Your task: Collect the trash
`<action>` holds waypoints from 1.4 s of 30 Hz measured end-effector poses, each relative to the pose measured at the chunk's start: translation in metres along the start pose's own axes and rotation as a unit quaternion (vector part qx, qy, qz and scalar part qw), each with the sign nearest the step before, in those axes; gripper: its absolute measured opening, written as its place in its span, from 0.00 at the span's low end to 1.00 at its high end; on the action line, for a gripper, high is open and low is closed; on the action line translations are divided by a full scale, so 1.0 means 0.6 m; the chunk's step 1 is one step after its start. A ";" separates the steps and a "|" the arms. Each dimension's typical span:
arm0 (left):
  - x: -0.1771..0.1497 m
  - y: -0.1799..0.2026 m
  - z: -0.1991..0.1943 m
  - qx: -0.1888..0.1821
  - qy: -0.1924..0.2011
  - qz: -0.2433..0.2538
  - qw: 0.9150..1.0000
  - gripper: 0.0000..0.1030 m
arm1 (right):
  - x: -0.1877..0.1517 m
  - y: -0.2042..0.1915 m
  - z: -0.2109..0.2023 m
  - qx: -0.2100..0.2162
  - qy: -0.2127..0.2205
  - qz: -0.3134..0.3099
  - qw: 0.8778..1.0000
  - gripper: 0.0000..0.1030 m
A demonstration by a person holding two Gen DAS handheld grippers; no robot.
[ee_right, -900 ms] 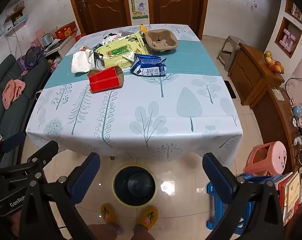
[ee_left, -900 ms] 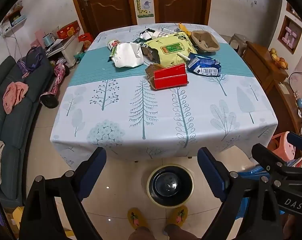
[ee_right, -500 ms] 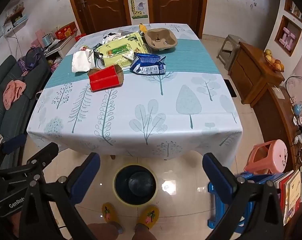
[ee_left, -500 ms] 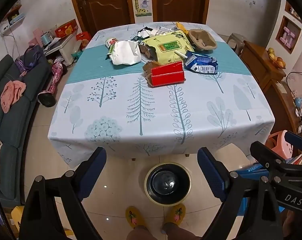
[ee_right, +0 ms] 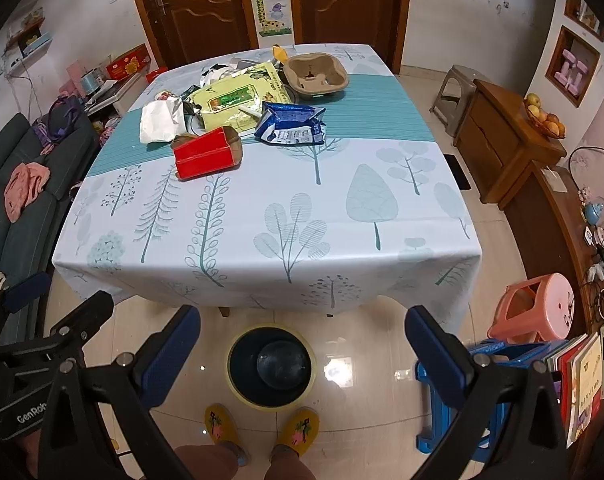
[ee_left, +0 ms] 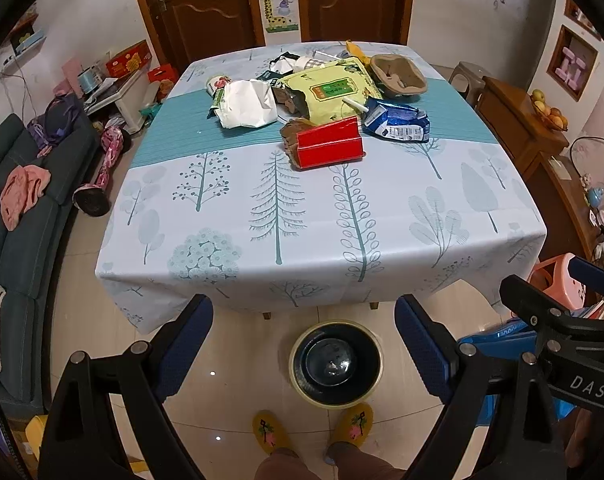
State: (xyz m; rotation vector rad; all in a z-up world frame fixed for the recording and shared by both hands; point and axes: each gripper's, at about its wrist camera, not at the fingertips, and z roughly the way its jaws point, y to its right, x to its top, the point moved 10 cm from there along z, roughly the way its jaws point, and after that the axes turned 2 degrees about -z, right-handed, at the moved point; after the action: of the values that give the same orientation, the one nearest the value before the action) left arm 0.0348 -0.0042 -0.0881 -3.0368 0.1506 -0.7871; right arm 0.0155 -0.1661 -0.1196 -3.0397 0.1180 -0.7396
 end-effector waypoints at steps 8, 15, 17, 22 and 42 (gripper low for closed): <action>0.003 0.011 -0.008 -0.001 0.004 0.008 1.000 0.88 | 0.001 0.012 -0.001 -0.004 -0.007 0.009 1.000 0.99; 0.006 0.016 -0.008 -0.002 0.004 0.011 1.000 0.88 | 0.001 0.018 0.000 -0.005 -0.008 0.014 1.000 0.99; 0.006 0.016 -0.008 -0.002 0.004 0.011 1.000 0.88 | 0.001 0.018 0.000 -0.005 -0.008 0.014 1.000 0.99; 0.006 0.017 -0.007 -0.003 0.003 0.011 1.000 0.89 | 0.000 0.020 0.000 -0.004 -0.008 0.014 1.000 0.99; 0.001 0.013 0.007 -0.006 -0.008 0.005 1.000 0.88 | 0.004 0.017 0.004 -0.008 -0.009 0.011 1.000 0.99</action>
State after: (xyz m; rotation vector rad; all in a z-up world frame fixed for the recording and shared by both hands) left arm 0.0364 -0.0123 -0.0916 -3.0494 0.1697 -0.7639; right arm 0.0182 -0.1764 -0.1210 -3.0546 0.1564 -0.7141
